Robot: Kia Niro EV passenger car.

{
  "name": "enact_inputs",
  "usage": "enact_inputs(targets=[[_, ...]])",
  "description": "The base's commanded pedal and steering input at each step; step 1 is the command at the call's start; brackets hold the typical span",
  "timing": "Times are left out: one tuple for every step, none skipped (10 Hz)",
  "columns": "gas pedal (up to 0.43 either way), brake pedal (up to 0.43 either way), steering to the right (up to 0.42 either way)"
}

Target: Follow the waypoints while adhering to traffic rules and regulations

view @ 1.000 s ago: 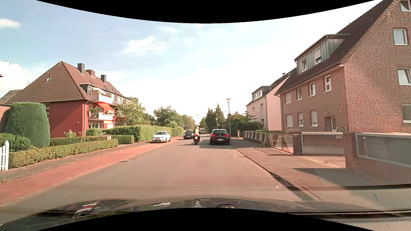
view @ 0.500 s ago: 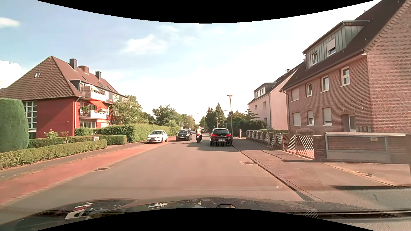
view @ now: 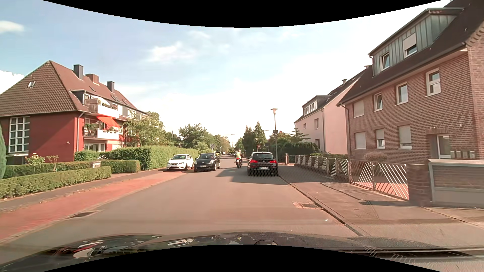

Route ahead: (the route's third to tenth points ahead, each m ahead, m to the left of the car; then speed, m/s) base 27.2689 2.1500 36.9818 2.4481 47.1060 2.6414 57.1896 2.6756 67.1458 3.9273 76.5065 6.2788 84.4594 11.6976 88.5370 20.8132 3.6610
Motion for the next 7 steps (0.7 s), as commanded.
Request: enact_inputs(targets=[[0.039,0.000,-0.012],[0.039,0.000,-0.013],[0.039,0.000,-0.013],[0.039,0.000,-0.018],[0.047,0.000,-0.030],[0.079,0.000,-0.046],[0.118,0.000,-0.063]])
